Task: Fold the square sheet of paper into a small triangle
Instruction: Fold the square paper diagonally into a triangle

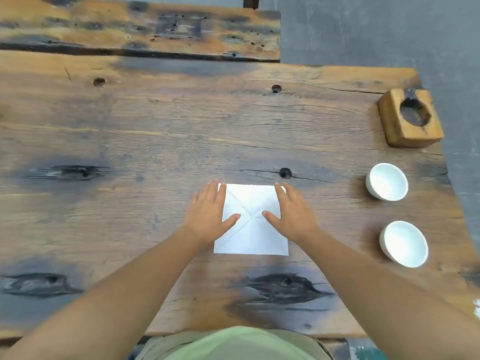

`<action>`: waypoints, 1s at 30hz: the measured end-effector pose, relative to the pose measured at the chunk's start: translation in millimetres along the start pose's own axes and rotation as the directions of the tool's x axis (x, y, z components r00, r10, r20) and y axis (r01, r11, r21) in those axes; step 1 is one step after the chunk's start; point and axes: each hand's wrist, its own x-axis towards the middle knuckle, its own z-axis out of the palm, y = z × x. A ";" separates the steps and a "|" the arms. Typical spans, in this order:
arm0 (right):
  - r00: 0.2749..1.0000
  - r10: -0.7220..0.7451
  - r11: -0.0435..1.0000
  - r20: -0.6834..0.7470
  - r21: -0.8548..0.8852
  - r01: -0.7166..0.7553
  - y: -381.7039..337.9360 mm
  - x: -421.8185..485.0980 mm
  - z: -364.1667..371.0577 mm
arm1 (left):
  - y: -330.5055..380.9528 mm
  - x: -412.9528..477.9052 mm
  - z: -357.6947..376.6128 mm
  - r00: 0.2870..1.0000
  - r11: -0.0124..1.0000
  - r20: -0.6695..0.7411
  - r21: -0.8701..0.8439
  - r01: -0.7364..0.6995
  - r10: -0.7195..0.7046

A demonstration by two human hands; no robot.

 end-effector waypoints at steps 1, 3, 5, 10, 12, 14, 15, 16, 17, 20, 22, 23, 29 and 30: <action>1.000 0.010 1.000 0.014 0.013 -0.010 -0.4 2.7 4.1 | 0.2 1.9 4.6 1.000 1.000 0.023 0.001 0.009 -0.009; 0.998 0.050 0.998 0.024 0.040 -0.051 0.4 5.8 11.9 | -1.4 4.0 14.9 0.999 1.000 0.049 0.004 0.016 -0.016; 0.995 0.086 0.993 0.046 0.076 -0.089 1.5 6.7 20.6 | -2.3 3.2 25.5 0.997 1.000 0.083 -0.002 0.008 -0.007; 0.994 0.090 0.995 0.064 0.046 -0.093 5.7 4.9 26.9 | 3.2 4.6 37.3 0.990 1.000 0.144 -0.014 0.006 -0.004; 0.995 0.078 0.996 0.069 0.037 -0.081 7.9 4.6 26.6 | 5.4 4.6 38.7 0.987 1.000 0.158 -0.013 -0.014 0.016; 0.994 0.077 0.996 0.077 0.034 -0.080 9.6 4.7 25.7 | 6.2 4.2 40.0 0.985 0.999 0.166 0.000 -0.038 0.038; 0.993 0.083 0.996 0.079 0.036 -0.086 9.6 4.4 25.2 | 6.8 3.9 40.4 0.986 0.999 0.162 0.005 -0.041 0.040; 0.992 0.089 0.995 0.084 0.047 -0.093 9.9 4.5 25.4 | 7.5 4.2 41.1 0.986 0.999 0.160 0.005 -0.043 0.041; 0.992 0.096 0.993 0.088 0.060 -0.101 9.8 4.8 25.2 | 8.6 5.2 41.2 0.986 0.999 0.160 0.003 -0.050 0.049; 0.990 0.104 0.985 0.090 0.126 -0.115 11.1 6.5 24.0 | 14.2 8.0 44.6 0.983 0.995 0.150 -0.014 -0.102 0.103; 0.990 0.099 0.984 0.098 0.141 -0.112 12.8 8.9 23.0 | 19.3 7.4 48.7 0.978 0.989 0.149 -0.008 -0.149 0.148; 0.990 0.098 0.984 0.098 0.138 -0.111 13.7 10.4 22.9 | 22.1 6.9 51.2 0.975 0.986 0.148 0.000 -0.169 0.167; 0.989 0.108 0.981 0.099 0.148 -0.122 16.6 24.9 26.3 | 28.7 0.8 61.2 0.953 0.971 0.195 0.024 -0.240 0.231; 0.988 0.116 0.979 0.102 0.158 -0.132 17.1 28.0 26.5 | 29.1 0.3 62.6 0.948 0.967 0.206 0.036 -0.254 0.241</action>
